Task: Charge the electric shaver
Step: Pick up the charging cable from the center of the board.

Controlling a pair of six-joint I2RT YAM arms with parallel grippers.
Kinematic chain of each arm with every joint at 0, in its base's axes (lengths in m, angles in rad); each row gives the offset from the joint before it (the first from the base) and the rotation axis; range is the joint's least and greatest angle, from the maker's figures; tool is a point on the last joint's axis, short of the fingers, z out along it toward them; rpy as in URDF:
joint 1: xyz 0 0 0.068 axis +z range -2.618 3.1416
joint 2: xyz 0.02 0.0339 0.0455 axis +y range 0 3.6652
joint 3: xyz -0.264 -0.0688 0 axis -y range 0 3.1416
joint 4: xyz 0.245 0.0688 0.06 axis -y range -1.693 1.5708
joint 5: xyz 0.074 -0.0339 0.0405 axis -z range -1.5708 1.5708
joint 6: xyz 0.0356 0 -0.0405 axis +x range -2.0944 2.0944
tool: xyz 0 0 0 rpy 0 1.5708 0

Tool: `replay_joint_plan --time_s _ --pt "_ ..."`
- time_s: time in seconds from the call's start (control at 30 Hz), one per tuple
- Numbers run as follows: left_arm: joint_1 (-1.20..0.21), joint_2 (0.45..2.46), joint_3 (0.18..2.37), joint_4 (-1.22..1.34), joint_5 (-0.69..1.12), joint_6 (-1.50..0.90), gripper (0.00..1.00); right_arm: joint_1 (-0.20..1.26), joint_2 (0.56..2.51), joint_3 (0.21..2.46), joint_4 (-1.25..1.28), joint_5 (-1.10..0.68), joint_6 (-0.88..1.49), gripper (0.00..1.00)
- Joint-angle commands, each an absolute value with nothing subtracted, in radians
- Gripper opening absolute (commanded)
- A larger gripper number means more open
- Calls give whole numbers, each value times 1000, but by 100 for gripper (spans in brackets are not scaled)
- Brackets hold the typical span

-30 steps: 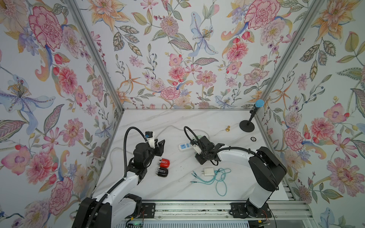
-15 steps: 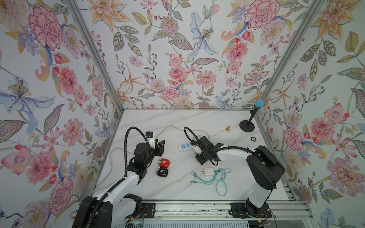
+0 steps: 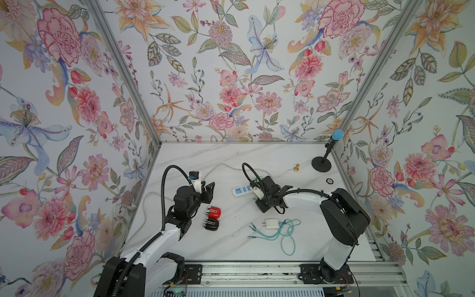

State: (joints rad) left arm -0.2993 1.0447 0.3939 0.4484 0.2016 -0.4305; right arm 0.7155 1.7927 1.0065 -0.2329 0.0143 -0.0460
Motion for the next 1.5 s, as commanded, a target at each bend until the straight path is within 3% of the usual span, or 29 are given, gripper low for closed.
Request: replay_joint_plan --time_s 0.0,0.13,0.47,0.8,1.07,1.47 --pt "-294 1022 375 453 199 -437 52 717 1753 980 -241 -32 -40 7" --pt "-294 1025 370 454 230 -444 52 721 1666 977 -265 -81 -31 3" --pt "-324 1069 367 517 412 -497 52 750 1479 951 -265 -200 2 1" --pt "-476 1179 400 629 535 -564 52 770 1425 934 -213 -187 8 2" --pt "-499 1299 400 833 613 -667 53 772 1379 913 -178 -180 15 1" --pt "-549 1382 437 925 627 -700 53 781 1358 893 -120 -197 30 1"
